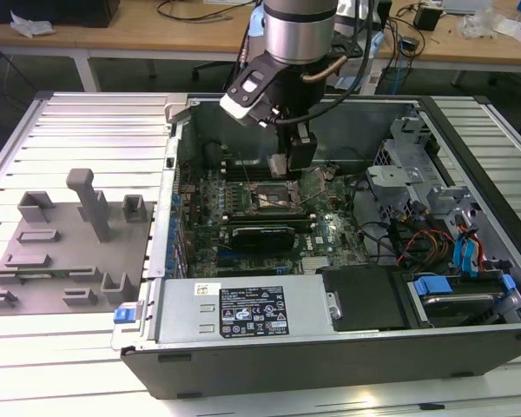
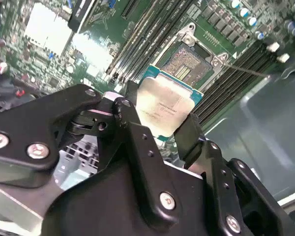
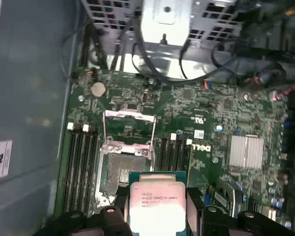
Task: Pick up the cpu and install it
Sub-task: 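Place the cpu into insertion slot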
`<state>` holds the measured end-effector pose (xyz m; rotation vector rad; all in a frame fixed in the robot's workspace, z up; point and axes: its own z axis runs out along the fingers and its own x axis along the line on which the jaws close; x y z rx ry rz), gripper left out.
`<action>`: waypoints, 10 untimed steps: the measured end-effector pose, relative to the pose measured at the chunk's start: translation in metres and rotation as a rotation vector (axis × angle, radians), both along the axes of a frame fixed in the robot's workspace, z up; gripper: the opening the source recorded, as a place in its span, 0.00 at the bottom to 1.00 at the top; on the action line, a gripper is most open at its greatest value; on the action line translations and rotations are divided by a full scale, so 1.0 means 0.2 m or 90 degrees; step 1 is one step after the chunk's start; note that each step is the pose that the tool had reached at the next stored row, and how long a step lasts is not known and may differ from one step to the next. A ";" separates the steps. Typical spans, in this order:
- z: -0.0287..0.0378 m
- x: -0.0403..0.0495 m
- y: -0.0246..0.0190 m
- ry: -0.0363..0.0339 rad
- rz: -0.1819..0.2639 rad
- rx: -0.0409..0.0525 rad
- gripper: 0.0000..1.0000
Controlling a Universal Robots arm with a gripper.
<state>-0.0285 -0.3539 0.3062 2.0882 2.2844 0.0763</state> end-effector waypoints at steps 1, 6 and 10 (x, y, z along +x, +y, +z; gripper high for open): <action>-0.002 0.000 0.000 0.0000 -0.017 -0.0001 0.55; -0.002 0.000 0.000 0.0000 -0.023 0.0000 0.55; -0.013 -0.001 0.013 0.0000 -0.023 0.0001 0.55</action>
